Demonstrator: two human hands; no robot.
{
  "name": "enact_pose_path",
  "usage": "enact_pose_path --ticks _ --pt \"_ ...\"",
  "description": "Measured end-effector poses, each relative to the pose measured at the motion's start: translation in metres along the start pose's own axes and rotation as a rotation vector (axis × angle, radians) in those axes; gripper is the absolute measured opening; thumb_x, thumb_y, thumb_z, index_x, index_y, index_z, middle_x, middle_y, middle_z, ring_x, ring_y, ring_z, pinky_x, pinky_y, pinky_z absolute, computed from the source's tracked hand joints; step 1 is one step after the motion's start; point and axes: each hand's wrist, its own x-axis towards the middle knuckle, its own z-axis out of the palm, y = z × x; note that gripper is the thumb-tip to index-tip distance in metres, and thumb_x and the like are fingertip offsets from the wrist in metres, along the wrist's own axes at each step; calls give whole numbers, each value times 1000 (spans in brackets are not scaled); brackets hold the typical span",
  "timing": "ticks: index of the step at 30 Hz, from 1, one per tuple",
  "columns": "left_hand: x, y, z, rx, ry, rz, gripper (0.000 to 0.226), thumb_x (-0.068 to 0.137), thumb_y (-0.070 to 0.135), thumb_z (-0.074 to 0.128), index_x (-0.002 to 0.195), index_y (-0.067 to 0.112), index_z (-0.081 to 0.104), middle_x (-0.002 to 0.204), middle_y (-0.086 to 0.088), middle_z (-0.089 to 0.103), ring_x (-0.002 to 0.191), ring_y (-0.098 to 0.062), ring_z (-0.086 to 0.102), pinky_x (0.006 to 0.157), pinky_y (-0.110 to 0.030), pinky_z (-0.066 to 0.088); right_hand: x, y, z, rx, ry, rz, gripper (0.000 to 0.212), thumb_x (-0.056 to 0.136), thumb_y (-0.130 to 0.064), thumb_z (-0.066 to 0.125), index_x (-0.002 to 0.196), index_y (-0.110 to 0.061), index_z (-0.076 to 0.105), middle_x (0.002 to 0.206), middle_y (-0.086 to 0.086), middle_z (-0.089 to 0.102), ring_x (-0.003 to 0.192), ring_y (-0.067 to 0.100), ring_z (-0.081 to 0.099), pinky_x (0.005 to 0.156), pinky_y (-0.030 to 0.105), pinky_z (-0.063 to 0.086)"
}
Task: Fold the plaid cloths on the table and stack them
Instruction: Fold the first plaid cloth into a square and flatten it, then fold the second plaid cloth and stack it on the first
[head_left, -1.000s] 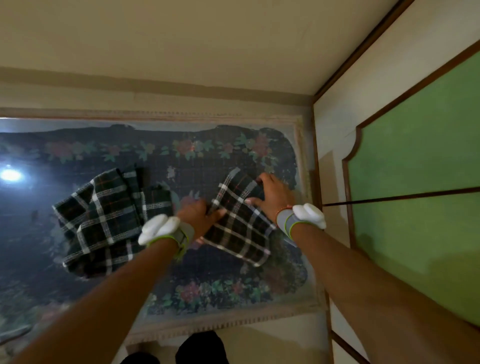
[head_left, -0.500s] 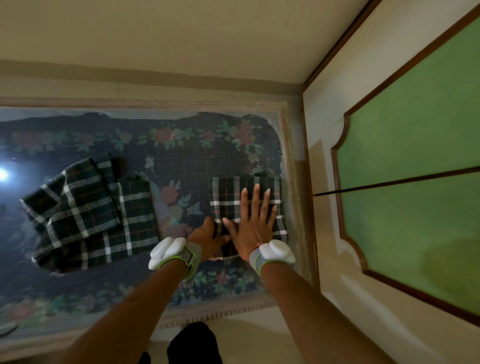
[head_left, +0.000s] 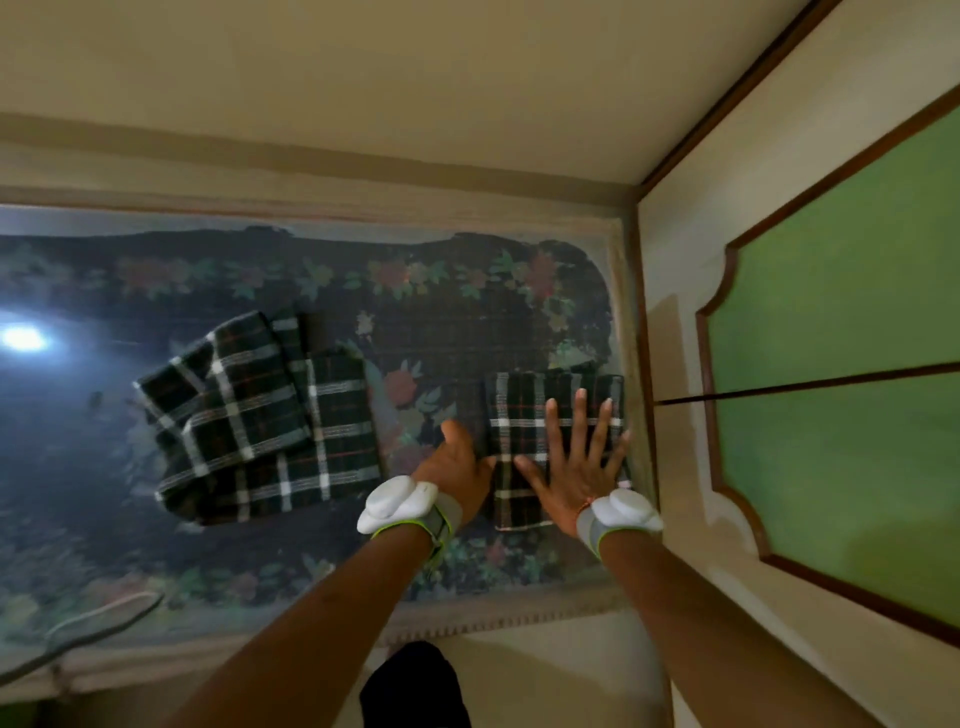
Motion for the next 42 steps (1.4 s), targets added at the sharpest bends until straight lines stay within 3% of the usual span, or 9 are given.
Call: enact_pose_path --ticks 5,11,16,22,26,33,35,38,42 --pt "-11 -41 -53 -23 75 45 46 94 27 46 134 7 35 125 -17 62 115 -36 58 91 -36 45 -3 -77 -32 13 267 8 77 94 -62 9 153 -13 20 162 13 15 148 41 10 112 68 7" --pt "-22 -86 -107 31 264 15 36 91 19 44 124 4 45 129 -18 56 119 -36 52 94 -40 42 -15 -217 -58 147 276 -255 62 72 -38 61 127 -17 42 128 6 64 117 28 50 87 46 51" --pt "-30 -150 -144 256 550 -127 54 79 42 56 124 14 45 132 -13 42 122 -34 38 96 -46 32 -24 -298 -65 448 32 66 53 94 -45 41 137 -12 40 138 11 46 126 32 43 99 45 39" --pt "-32 -198 -143 192 450 -83 62 83 21 57 140 15 34 143 -14 33 124 -36 38 92 -45 45 -9 -329 -75 772 -111 460 88 87 -49 61 148 -2 19 147 19 40 133 37 43 107 47 40" --pt "-29 -188 -144 174 457 29 47 88 8 45 134 7 37 138 -15 37 120 -35 42 97 -39 39 -2 -325 -82 951 -147 510 62 89 -43 63 135 -4 49 136 18 57 124 37 55 100 39 45" --pt "-31 -155 -147 -692 320 167 36 90 3 50 126 7 47 121 -18 59 111 -31 59 84 -26 46 -9 -322 -124 1005 341 307 39 88 -25 62 119 -3 62 130 16 54 120 30 53 101 30 38" --pt "-35 -156 -152 -920 348 80 33 88 4 57 119 12 49 105 -11 62 99 -22 61 69 -16 45 -16 -336 -132 1065 277 115 37 88 -37 61 112 -9 62 116 10 63 107 25 60 97 30 47" --pt "-33 -175 -157 -1142 434 -128 42 79 20 70 117 10 56 105 -13 68 103 -27 65 80 -27 49 -30 -355 -127 1214 47 -51 26 95 -45 51 89 -20 58 85 -3 67 81 10 63 76 17 49" --pt "-31 -209 -156 -1367 477 -404 61 67 43 78 118 11 65 115 -11 70 108 -28 65 99 -44 50 -25 -343 -98 868 169 111 41 99 -43 38 120 -14 58 127 9 60 122 26 50 94 32 40"
